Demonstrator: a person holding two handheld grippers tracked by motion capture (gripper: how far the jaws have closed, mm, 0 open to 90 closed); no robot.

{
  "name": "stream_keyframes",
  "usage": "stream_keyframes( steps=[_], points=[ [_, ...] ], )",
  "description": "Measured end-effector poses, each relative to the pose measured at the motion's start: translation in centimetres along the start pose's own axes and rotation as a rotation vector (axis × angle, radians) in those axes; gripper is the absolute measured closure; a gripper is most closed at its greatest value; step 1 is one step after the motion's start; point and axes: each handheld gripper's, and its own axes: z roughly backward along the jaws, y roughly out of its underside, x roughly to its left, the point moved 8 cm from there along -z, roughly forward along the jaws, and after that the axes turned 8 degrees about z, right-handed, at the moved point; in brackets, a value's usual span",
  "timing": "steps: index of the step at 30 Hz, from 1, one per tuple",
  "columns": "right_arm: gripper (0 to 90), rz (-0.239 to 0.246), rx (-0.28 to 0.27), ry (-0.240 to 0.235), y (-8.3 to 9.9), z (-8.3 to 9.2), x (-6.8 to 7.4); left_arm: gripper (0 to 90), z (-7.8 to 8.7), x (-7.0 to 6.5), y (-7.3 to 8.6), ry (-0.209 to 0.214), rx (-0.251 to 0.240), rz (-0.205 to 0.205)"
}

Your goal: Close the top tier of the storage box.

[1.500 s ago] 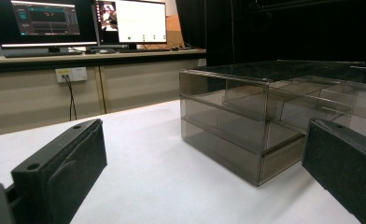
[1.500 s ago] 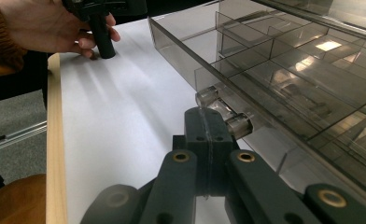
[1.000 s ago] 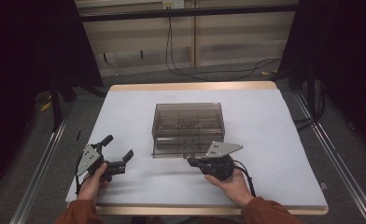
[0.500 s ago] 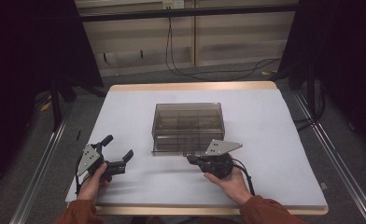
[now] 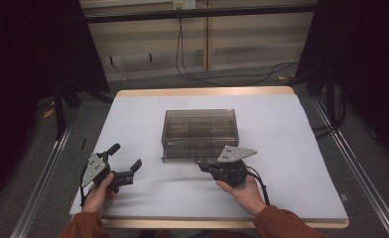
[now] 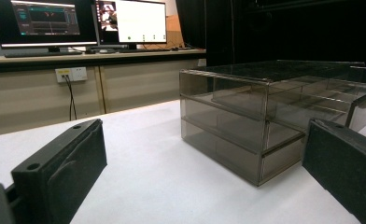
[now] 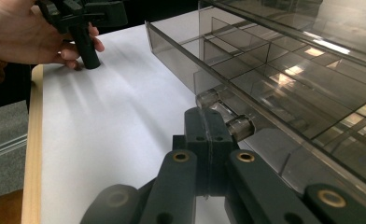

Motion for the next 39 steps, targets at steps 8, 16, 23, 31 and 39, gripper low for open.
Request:
stream_keyframes(
  steps=[8, 16, 23, 31, 39],
  points=[
    [90.0, 0.000, 0.001, 0.002, -0.1, -0.1, -0.2, 0.0, 0.0, 0.0, 0.0, 0.003, -0.002, -0.001],
    [90.0, -0.003, 0.000, -0.001, -0.2, 0.0, -0.4, 0.0, 0.0, 0.0, 0.0, 0.000, 0.003, 0.001],
    [90.0, -0.003, 0.003, -0.001, -0.1, -0.1, -0.4, 0.0, 0.0, 0.0, 0.0, 0.000, 0.001, 0.001],
    [90.0, -0.013, 0.004, 0.002, -0.1, 0.0, -0.6, 0.0, 0.0, 0.0, 0.0, -0.001, 0.001, 0.001],
    [90.0, -0.018, -0.001, 0.010, -0.3, -0.1, -1.1, 0.0, 0.0, 0.0, 0.0, 0.000, -0.001, 0.007]
  ],
)
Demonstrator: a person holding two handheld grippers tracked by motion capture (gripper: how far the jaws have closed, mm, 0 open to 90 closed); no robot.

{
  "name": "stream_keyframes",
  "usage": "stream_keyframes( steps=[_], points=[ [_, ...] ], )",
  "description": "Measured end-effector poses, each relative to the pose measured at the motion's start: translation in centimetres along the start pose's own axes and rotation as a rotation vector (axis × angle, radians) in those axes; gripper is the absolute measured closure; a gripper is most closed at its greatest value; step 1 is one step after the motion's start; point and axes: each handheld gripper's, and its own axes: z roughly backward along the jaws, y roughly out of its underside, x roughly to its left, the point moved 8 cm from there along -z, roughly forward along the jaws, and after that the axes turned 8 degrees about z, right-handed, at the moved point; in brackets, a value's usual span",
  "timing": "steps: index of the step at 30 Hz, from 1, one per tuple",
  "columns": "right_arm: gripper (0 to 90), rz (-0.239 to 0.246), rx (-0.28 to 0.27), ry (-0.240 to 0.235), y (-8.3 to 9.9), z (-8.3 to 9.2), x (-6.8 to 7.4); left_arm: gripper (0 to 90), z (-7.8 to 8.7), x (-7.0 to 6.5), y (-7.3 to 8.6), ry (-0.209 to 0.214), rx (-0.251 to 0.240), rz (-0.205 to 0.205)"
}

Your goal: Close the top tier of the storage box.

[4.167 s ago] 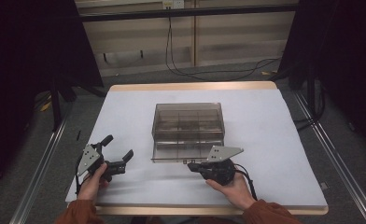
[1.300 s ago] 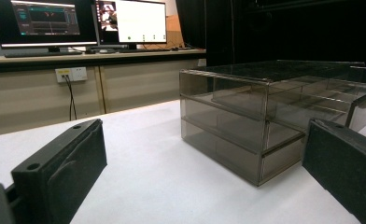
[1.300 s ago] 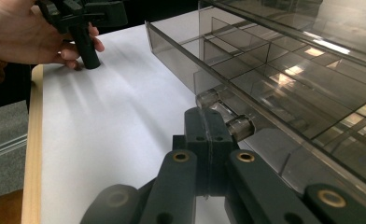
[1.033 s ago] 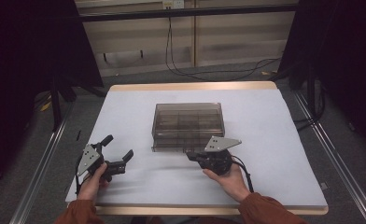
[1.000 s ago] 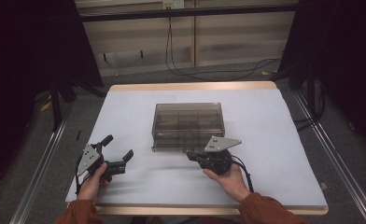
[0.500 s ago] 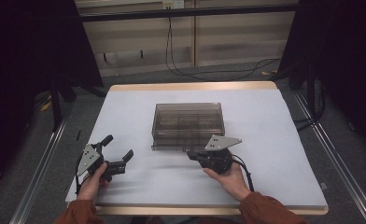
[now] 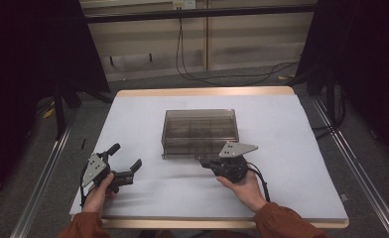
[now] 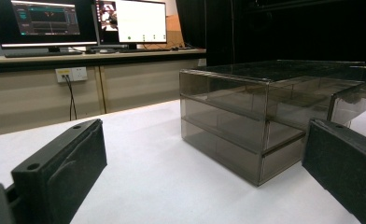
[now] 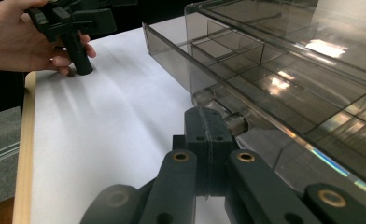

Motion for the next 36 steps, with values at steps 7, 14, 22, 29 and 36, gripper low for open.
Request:
stream_keyframes(
  steps=[7, 14, 22, 29, 36],
  points=[
    [90.0, 0.003, 0.003, 0.004, 0.01, -0.25, -0.30, 0.0, 0.02, 0.07, 0.01, -0.001, 0.004, -0.010],
    [90.0, 0.003, -0.001, 0.014, -0.06, -0.33, -0.43, 0.0, 0.01, 0.05, -0.01, -0.002, 0.000, -0.004],
    [90.0, 0.011, -0.002, 0.012, -0.31, -0.58, -0.43, 0.0, 0.01, 0.11, -0.01, -0.001, 0.003, -0.014],
    [90.0, 0.011, -0.004, 0.013, -0.39, -0.72, -0.52, 0.0, 0.02, 0.07, 0.01, -0.001, 0.003, -0.009],
    [90.0, 0.014, -0.005, 0.015, -0.51, -0.87, -0.65, 0.0, -0.02, -0.02, -0.01, 0.000, -0.002, 0.002]
  ],
)
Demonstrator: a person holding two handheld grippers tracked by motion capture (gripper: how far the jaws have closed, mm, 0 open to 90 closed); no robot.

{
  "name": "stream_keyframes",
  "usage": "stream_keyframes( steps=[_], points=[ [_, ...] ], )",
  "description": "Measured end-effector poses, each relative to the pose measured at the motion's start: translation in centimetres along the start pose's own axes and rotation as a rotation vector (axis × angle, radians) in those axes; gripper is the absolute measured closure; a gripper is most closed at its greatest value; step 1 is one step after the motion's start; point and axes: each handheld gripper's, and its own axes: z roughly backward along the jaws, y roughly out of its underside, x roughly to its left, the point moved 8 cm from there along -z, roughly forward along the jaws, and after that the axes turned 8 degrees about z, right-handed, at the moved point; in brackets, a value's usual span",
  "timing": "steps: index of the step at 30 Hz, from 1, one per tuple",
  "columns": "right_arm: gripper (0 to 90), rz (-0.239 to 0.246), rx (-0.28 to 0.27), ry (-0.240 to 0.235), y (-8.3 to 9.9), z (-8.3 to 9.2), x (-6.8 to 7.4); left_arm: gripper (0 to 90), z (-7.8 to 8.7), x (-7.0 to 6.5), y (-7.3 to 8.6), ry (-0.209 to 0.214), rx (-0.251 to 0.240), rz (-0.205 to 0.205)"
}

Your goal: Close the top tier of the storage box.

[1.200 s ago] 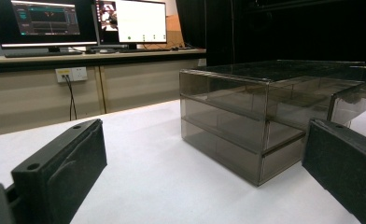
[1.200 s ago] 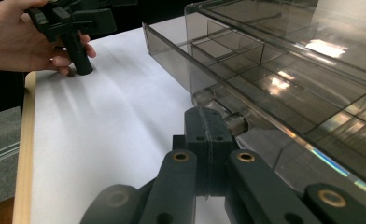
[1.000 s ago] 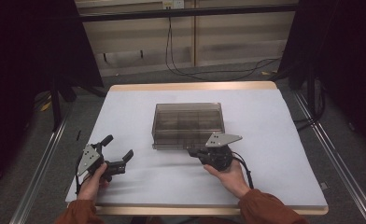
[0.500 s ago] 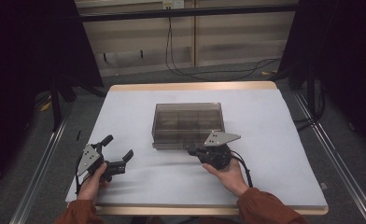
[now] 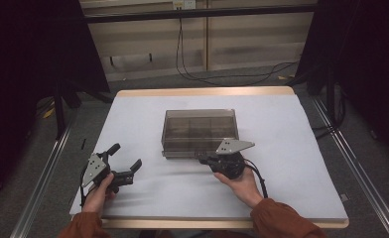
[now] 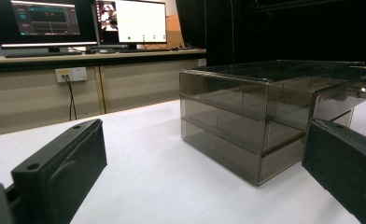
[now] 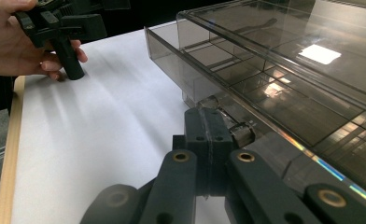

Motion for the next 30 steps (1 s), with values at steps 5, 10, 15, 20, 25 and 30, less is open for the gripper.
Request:
stream_keyframes(
  steps=[5, 10, 15, 20, 25, 30],
  points=[
    [90.0, -0.002, 0.002, -0.001, 0.03, -0.17, -0.03, 0.0, 0.04, 0.09, 0.02, 0.000, 0.005, -0.012],
    [90.0, -0.001, 0.002, 0.001, 0.05, -0.20, -0.08, 0.0, 0.04, 0.09, 0.02, 0.000, 0.005, -0.012],
    [90.0, -0.002, 0.001, 0.001, 0.05, -0.19, -0.16, 0.0, 0.00, 0.04, -0.01, -0.001, 0.000, -0.005],
    [90.0, 0.000, 0.003, 0.005, 0.08, -0.22, -0.21, 0.0, 0.04, 0.08, 0.02, -0.001, 0.004, -0.008],
    [90.0, -0.012, 0.003, 0.006, 0.11, -0.47, -0.42, 0.0, 0.03, 0.04, 0.00, 0.003, 0.002, -0.006],
    [90.0, -0.009, 0.006, 0.006, 0.14, -0.66, -0.51, 0.0, 0.02, 0.02, 0.00, 0.002, 0.001, -0.002]
  ],
)
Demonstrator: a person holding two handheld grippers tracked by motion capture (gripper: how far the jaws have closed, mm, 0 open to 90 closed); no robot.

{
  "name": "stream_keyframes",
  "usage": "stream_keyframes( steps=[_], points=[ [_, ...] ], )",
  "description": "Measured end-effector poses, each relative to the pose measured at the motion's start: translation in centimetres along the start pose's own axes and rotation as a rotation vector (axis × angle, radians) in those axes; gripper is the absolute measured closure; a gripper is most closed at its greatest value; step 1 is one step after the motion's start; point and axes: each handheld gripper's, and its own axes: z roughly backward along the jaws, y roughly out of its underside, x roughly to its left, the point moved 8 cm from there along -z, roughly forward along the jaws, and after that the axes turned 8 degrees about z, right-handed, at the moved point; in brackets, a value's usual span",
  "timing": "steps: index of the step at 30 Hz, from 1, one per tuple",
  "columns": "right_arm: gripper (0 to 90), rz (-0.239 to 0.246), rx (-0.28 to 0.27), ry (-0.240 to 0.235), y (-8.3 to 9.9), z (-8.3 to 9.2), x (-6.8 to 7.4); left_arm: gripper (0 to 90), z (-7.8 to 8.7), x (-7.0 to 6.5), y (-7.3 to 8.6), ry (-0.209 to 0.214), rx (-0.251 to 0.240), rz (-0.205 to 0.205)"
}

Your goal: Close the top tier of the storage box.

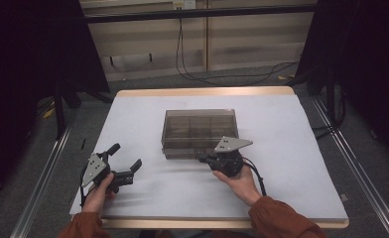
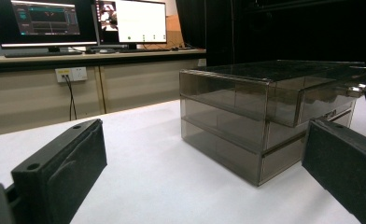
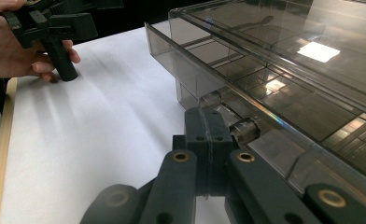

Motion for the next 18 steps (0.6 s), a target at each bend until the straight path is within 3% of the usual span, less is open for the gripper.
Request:
stream_keyframes(
  steps=[1, 18],
  points=[
    [90.0, -0.002, -0.002, 0.003, -0.05, -0.07, -0.08, 0.0, 0.03, 0.10, 0.00, -0.001, 0.004, -0.014],
    [90.0, -0.003, -0.004, 0.021, -0.02, -0.35, -0.61, 0.0, 0.00, -0.01, 0.00, 0.000, 0.000, 0.001]
  ],
)
